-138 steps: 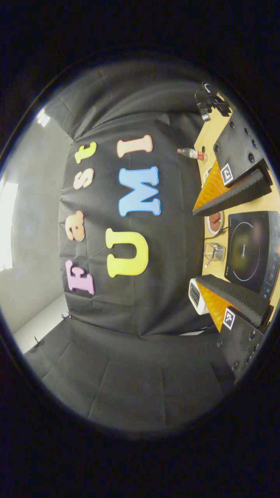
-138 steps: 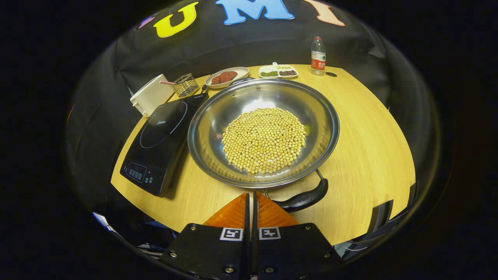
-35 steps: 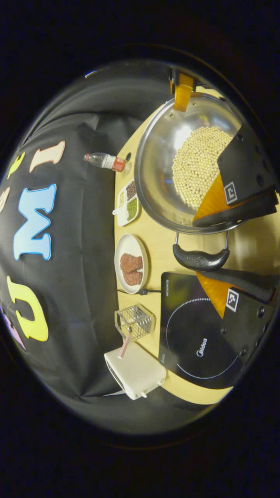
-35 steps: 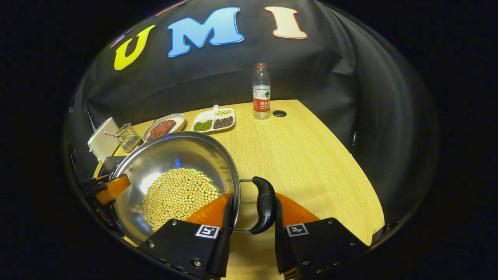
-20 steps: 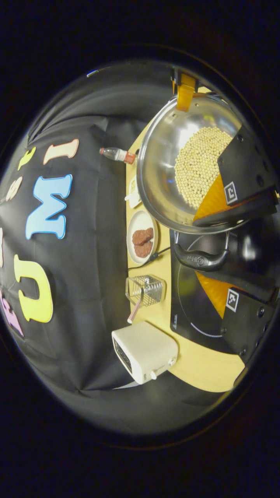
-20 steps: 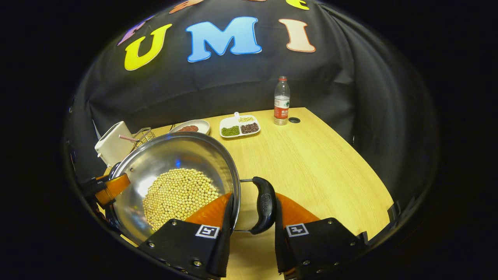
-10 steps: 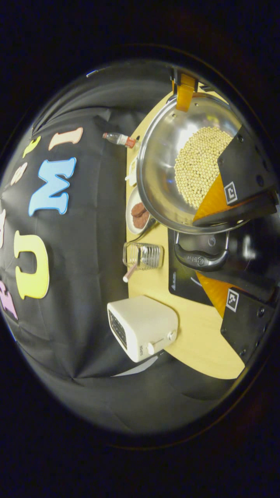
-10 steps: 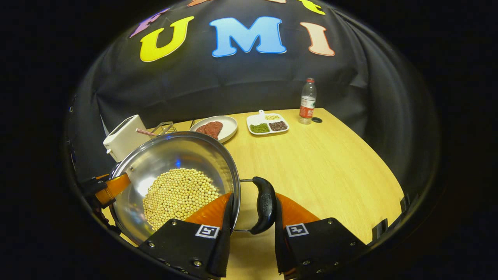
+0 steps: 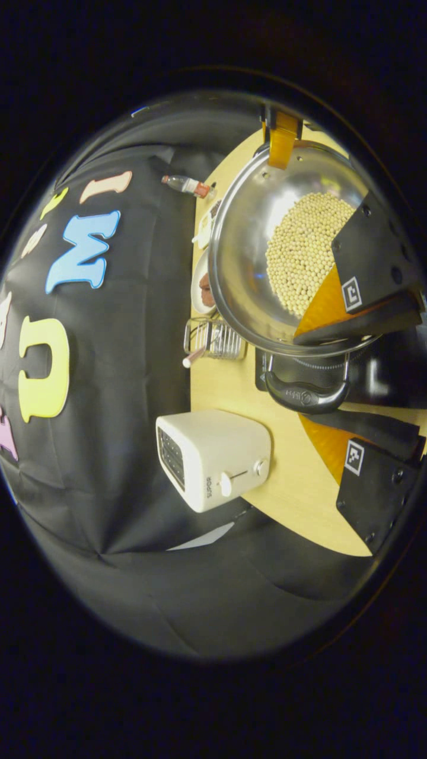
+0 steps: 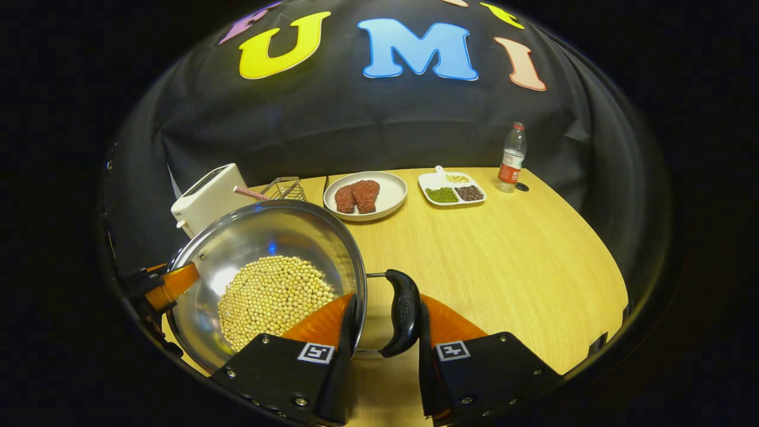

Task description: First push the handle of the pot to place it horizontally, then grasp the pot with both hands and set it on the induction cooktop.

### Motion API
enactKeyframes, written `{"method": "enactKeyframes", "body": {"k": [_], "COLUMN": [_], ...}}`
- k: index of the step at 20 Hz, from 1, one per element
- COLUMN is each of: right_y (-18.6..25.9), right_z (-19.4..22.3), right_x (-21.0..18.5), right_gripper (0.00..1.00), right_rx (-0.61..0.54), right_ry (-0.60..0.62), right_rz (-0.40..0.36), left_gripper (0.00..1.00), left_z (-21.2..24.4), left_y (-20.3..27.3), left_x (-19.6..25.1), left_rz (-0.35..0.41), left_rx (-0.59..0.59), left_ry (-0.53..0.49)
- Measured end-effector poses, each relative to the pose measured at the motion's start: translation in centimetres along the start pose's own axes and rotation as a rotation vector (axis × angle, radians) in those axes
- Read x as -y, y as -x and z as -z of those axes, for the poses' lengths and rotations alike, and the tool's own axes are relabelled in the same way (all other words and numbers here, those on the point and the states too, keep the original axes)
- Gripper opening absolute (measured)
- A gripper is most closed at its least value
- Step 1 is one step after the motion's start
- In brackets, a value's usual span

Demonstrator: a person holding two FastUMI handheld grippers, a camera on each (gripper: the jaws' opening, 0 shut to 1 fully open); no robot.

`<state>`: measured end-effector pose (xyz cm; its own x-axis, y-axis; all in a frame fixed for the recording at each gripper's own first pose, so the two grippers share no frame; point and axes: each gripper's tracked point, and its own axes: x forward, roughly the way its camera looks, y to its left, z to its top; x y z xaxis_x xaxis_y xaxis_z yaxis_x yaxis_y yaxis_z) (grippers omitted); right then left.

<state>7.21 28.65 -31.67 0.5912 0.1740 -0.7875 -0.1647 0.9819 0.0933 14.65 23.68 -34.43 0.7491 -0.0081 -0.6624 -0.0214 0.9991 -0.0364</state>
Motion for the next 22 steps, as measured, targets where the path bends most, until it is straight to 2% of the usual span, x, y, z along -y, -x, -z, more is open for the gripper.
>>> {"method": "enactKeyframes", "body": {"k": [4,5,6,7,8,9,10,11,12,13,14,15,16,18,22], "right_y": [-0.6,-0.8,-0.8,-1.0,-1.0,-1.2,-1.2,-0.8,-0.4,0.1,1.2,2.1,3.4,6.1,12.2], "right_z": [0.4,0.8,1.3,0.6,0.9,0.8,0.7,0.5,-0.1,-1.2,-2.4,-3.0,-3.9,-5.8,-8.2], "right_x": [-1.5,-1.7,-1.8,-2.0,-2.0,-2.0,-2.1,-2.0,-1.7,-1.5,-0.8,-0.1,0.8,2.9,7.7], "right_gripper": [0.47,0.48,0.42,0.48,0.49,0.49,0.51,0.52,0.6,0.55,0.73,0.89,0.97,0.98,0.97], "right_rx": [-0.013,-0.024,-0.041,-0.012,-0.021,-0.02,-0.02,-0.016,0.016,0.063,0.111,0.157,0.198,0.282,0.421], "right_ry": [0.015,0.016,0.018,0.015,0.02,0.016,0.018,0.028,0.05,0.073,0.098,0.12,0.136,0.157,0.167], "right_rz": [-0.013,-0.015,-0.022,-0.026,-0.032,-0.041,-0.054,-0.074,-0.079,-0.09,-0.085,-0.079,-0.074,-0.065,-0.049], "left_gripper": [0.68,0.64,0.6,0.6,0.69,0.6,0.7,0.68,0.71,0.83,1.0,0.99,0.99,1.0,0.98], "left_z": [0.6,1.0,1.4,1.4,1.5,1.4,1.4,1.1,-0.1,-1.5,-2.9,-4.2,-5.4,-8.3,-13.2], "left_y": [-0.3,-0.3,-0.3,-0.3,-0.5,-0.4,-0.4,-0.3,0.3,1.2,2.2,3.2,4.5,7.6,15.0], "left_x": [-1.9,-2.1,-2.3,-2.4,-2.6,-2.6,-2.8,-3.1,-3.6,-3.9,-3.6,-3.2,-2.6,-0.7,6.4], "left_rz": [-0.009,-0.012,-0.017,-0.019,-0.023,-0.028,-0.038,-0.064,-0.104,-0.131,-0.149,-0.162,-0.176,-0.183,-0.138], "left_rx": [-0.02,-0.029,-0.039,-0.023,-0.021,-0.01,-0.006,0.018,0.057,0.108,0.147,0.175,0.206,0.28,0.423], "left_ry": [0.017,0.021,0.026,0.031,0.037,0.034,0.035,0.023,0.007,-0.006,-0.007,-0.003,0.0,0.0,-0.025]}}
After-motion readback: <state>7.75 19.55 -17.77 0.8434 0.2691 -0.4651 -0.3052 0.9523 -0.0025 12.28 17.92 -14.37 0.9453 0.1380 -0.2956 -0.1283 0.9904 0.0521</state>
